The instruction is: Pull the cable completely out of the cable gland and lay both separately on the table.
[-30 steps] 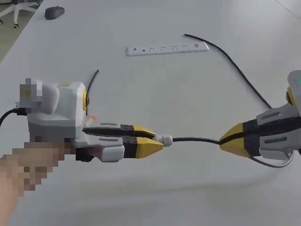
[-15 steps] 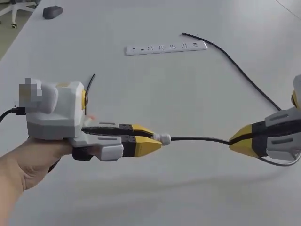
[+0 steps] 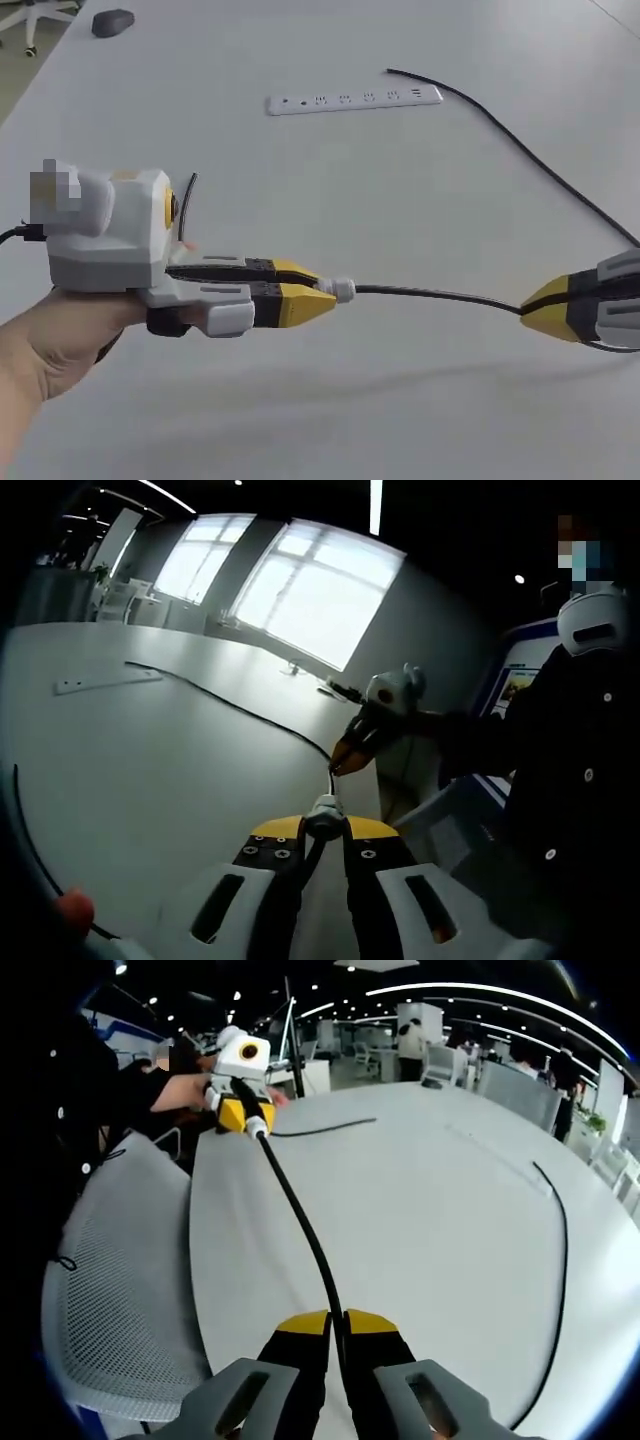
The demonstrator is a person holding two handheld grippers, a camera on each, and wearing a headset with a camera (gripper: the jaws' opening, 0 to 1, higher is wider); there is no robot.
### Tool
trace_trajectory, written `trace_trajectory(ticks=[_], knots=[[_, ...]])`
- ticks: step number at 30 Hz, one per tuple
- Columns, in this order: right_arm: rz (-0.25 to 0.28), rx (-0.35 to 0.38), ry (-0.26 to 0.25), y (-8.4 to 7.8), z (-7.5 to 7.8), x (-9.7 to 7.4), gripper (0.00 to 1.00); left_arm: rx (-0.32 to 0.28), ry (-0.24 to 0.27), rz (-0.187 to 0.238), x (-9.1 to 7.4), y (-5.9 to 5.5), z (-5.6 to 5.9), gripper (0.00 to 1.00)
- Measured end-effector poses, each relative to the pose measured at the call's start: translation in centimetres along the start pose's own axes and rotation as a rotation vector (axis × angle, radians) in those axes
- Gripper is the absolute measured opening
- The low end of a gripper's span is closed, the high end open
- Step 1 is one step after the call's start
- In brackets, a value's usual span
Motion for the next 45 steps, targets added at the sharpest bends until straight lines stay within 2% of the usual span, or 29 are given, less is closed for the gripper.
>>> trace_trajectory(ticks=[10, 16, 17, 19, 20, 22, 24, 25, 27, 29, 30, 32, 36, 39, 44, 45], knots=[[-0.028, 0.025, 0.006, -1.0, 0.0, 0.2, 0.0, 0.006, -0.002, -0.017, 0.5, -0.3, 0.0, 0.15], [-0.007, 0.04, 0.01, -0.6, -0.2, -0.2, 0.01, 0.005, 0.006, -0.003, 0.2, 0.2, -0.1, 0.15], [0.009, 0.039, 0.005, -0.2, -0.1, -0.3, 0.01, 0.004, 0.007, -0.002, 0.2, 0.2, -0.2, 0.15], [0.06, 0.074, 0.032, 1.0, -0.4, -0.6, 0.06, 0.007, 0.013, -0.006, 0.2, 0.1, -0.3, 0.15], [0.064, 0.082, 0.045, 1.2, -0.5, -0.8, 0.07, 0.007, 0.015, -0.009, 0.2, 0.0, -0.3, 0.15], [0.089, 0.072, 0.047, 2.3, -0.7, -1.1, 0.09, 0.008, 0.014, -0.01, 0.3, 0.0, -0.3, 0.15], [0.12, 0.065, 0.084, 3.7, -1.5, -1.3, 0.09, 0.007, 0.014, -0.006, 0.3, 0.1, -0.3, 0.15], [0.126, 0.061, 0.083, 4.2, -1.6, -1.3, 0.1, 0.009, 0.013, -0.005, 0.3, 0.1, -0.3, 0.15], [0.137, 0.025, 0.103, 5.6, -2.5, -1.1, 0.1, 0.01, 0.012, -0.003, 0.3, 0.2, -0.2, 0.15], [0.144, -0.014, 0.078, 6.9, -2.7, -0.9, 0.12, 0.012, 0.012, -0.004, 0.3, 0.2, -0.1, 0.15], [0.142, -0.029, 0.097, 7.4, -3.2, -0.8, 0.12, 0.013, 0.01, -0.007, 0.3, 0.2, -0.1, 0.15], [0.176, -0.06, 0.11, 9.1, -3.9, -0.8, 0.12, 0.016, 0.01, -0.013, 0.4, 0.1, 0.0, 0.15], [0.182, -0.106, 0.155, 11.1, -5.6, -0.1, 0.1, 0.018, 0.012, -0.015, 0.2, 0.1, 0.1, 0.15], [0.18, -0.133, 0.183, 12.0, -6.5, 0.5, 0.1, 0.021, 0.013, -0.012, 0.1, 0.2, 0.2, 0.15], [0.193, -0.17, 0.189, 13.5, -7.3, 1.3, 0.08, 0.025, 0.009, -0.009, 0.1, 0.3, 0.5, 0.15], [0.189, -0.176, 0.205, 13.7, -7.5, 1.5, 0.07, 0.027, 0.012, -0.011, 0.1, 0.3, 0.6, 0.15]])
Point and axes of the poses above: the centre of the closed fingertips' face, and the gripper's own axes: x roughly forward along the fingers, z roughly to its right, y roughly out of its top, the point moved 1 cm from there along -x, roughly backward along the fingers, and after that the axes turned 11 degrees about -z, right-handed, at the moved point
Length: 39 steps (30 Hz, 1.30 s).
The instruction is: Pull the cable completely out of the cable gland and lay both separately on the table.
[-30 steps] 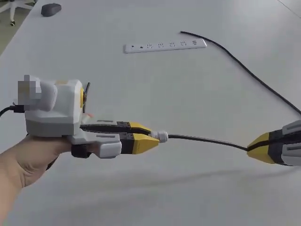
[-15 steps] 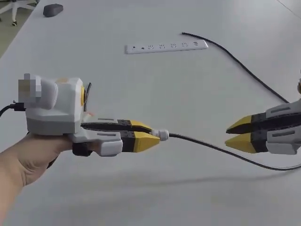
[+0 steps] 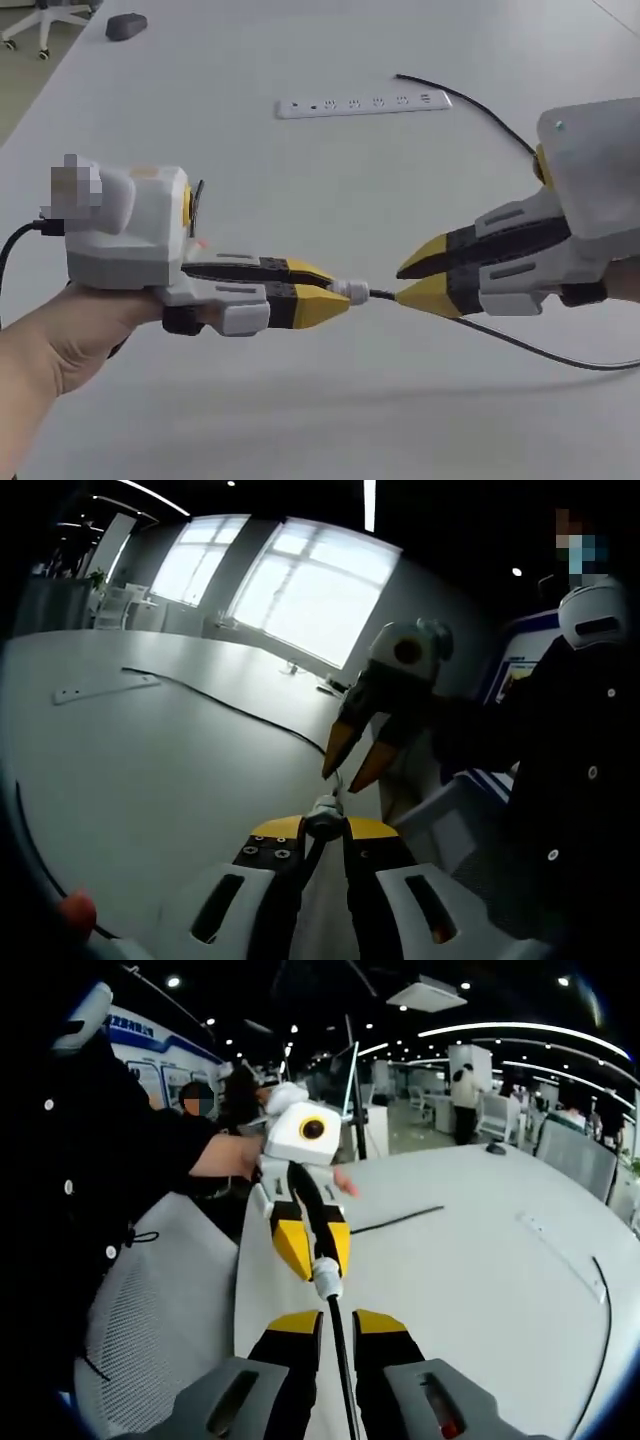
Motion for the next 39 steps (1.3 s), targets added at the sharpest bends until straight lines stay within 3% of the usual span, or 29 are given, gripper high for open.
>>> trace_trajectory(ticks=[9, 27, 39], knots=[[-0.032, -0.041, 0.029, -0.1, -0.4, 1.1, 0.05, 0.02, -0.004, 0.002, -0.1, 0.3, 0.5, 0.15], [-0.043, -0.073, 0.01, -0.6, 0.1, 0.9, 0.0, 0.027, -0.008, 0.009, 0.0, 0.6, 0.5, 0.15], [-0.08, -0.047, -0.041, -2.7, 1.2, -0.1, 0.0, 0.018, 0.018, 0.007, -0.4, 0.3, -0.1, 0.15]])
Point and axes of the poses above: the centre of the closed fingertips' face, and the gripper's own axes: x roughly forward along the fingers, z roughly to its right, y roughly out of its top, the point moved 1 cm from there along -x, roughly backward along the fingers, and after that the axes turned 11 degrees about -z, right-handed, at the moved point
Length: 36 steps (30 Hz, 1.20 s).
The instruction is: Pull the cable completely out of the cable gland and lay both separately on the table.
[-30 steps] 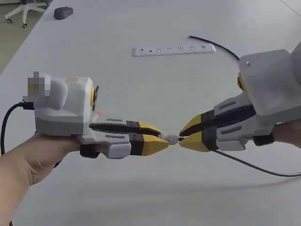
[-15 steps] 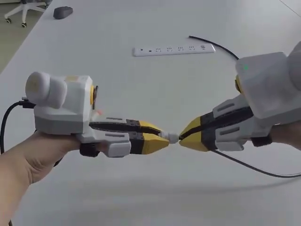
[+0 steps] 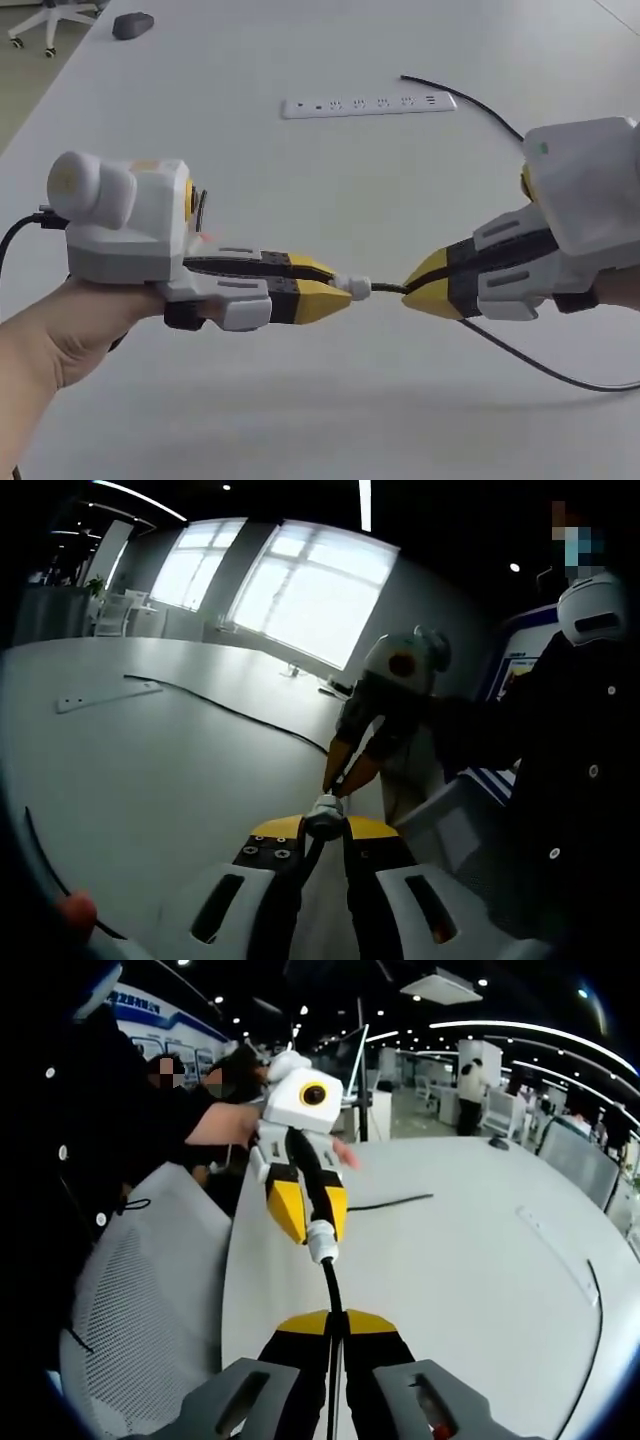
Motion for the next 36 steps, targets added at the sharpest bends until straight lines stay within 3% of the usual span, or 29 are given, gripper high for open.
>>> trace_trajectory(ticks=[13, 36], knots=[[-0.059, 0.085, -0.069, -3.8, 1.5, -1.2, 0.0, -0.005, 0.008, -0.001, -0.2, 0.0, -0.3, 0.15], [-0.142, 0.224, -0.13, -11.0, 3.2, -2.7, 0.0, 0.003, 0.014, -0.018, -0.3, -0.4, -0.2, 0.15]])
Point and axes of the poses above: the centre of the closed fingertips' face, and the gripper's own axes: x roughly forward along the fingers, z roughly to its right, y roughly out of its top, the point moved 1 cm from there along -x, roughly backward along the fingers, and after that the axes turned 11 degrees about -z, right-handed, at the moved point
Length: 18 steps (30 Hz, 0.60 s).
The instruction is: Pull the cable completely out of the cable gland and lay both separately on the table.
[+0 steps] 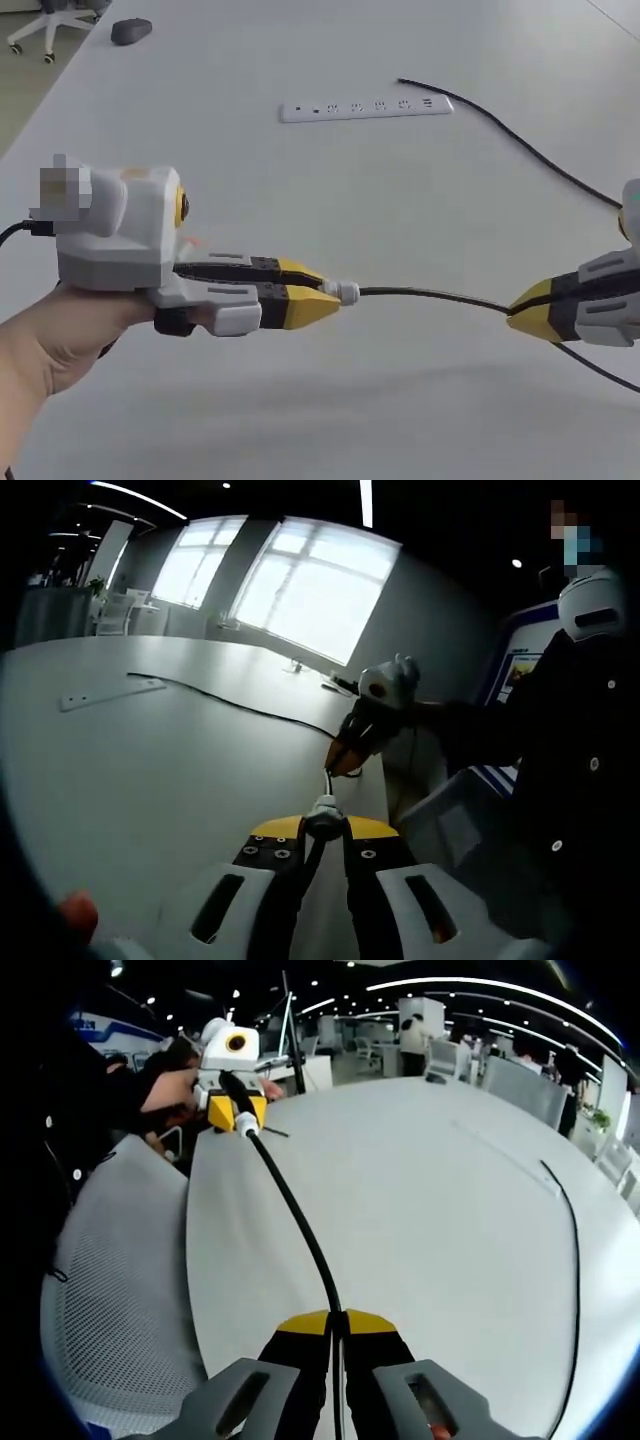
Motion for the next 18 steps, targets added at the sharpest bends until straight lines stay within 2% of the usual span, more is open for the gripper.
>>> trace_trajectory(ticks=[3, 10, 15, 17, 18], knots=[[-0.017, -0.003, -0.013, -0.58, 0.22, 0.05, 0.0, -0.001, 0.0, -0.004, 0.1, -0.05, 0.03, 0.15], [-0.023, -0.006, -0.038, -0.75, 0.54, -0.02, 0.0, 0.014, 0.0, -0.008, 0.33, 0.0, 0.17, 0.15], [-0.021, 0.0, -0.036, -0.67, 0.48, -0.24, 0.0, 0.014, 0.001, 0.007, 0.21, 0.34, 0.14, 0.15], [-0.019, 0.005, -0.032, -0.59, 0.31, -0.28, 0.04, 0.021, 0.013, 0.013, 0.1, 0.51, 0.04, 0.15], [-0.017, 0.006, -0.033, -0.52, 0.26, -0.26, 0.1, 0.025, 0.015, 0.02, 0.04, 0.63, 0.1, 0.15]])
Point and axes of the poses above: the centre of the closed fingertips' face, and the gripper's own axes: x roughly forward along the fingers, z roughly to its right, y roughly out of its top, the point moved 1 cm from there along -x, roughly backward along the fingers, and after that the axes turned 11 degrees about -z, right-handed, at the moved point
